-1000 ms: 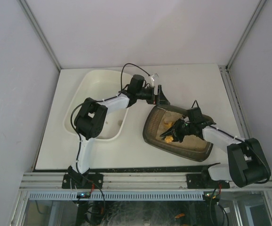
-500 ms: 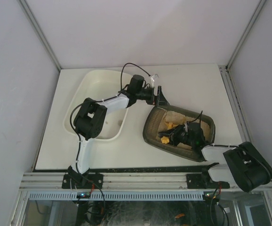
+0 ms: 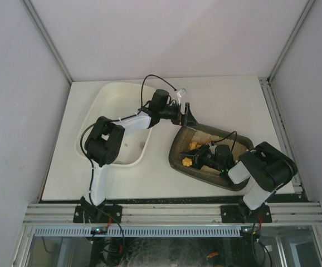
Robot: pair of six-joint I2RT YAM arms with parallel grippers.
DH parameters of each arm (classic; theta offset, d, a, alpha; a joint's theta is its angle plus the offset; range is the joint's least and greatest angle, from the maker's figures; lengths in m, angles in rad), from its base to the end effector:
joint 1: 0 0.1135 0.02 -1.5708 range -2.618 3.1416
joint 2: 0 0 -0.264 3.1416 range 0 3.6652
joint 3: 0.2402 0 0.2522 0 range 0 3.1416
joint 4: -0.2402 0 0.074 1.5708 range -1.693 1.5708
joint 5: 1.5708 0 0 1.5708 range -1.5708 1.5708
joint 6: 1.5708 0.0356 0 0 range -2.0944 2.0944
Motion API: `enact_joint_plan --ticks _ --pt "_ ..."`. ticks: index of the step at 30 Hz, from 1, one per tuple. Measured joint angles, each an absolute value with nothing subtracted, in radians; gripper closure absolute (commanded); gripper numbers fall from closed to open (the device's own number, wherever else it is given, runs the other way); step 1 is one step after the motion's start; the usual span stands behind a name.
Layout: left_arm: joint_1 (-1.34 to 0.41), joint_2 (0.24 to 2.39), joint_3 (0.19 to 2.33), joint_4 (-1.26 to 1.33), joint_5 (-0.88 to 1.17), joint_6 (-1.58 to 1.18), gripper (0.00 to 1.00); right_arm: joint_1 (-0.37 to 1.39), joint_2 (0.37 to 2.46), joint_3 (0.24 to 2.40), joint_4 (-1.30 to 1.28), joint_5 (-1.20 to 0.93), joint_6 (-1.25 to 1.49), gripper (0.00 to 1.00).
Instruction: Clean the litter box
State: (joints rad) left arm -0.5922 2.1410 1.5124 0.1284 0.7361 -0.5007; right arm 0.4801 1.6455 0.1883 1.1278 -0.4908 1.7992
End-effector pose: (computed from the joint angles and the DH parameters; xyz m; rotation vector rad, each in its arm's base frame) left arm 0.3882 -0.2900 0.1921 0.6004 2.1645 -1.3963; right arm 0.1934 0.1196 0.1061 1.1282 2.1546 1.8056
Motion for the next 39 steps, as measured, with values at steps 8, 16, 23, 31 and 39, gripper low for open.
enact_joint_plan --ticks 8,16,23,31,39 --pt "-0.591 2.12 1.484 0.13 0.728 -0.467 0.0 0.464 1.569 0.192 1.029 -0.508 1.746 1.0" --pt "-0.591 2.117 1.479 0.13 0.728 -0.458 0.0 0.373 1.185 0.194 0.578 -0.542 1.549 1.0" --pt "-0.591 2.115 1.477 0.13 0.728 -0.458 0.0 0.271 0.982 0.158 0.34 -0.604 1.447 1.0" --pt "-0.591 2.115 1.473 0.132 0.73 -0.458 0.0 0.239 0.84 0.136 0.183 -0.608 1.375 1.0" --pt "-0.591 2.113 1.473 0.124 0.738 -0.455 0.0 0.225 0.736 0.133 0.074 -0.632 1.32 1.0"
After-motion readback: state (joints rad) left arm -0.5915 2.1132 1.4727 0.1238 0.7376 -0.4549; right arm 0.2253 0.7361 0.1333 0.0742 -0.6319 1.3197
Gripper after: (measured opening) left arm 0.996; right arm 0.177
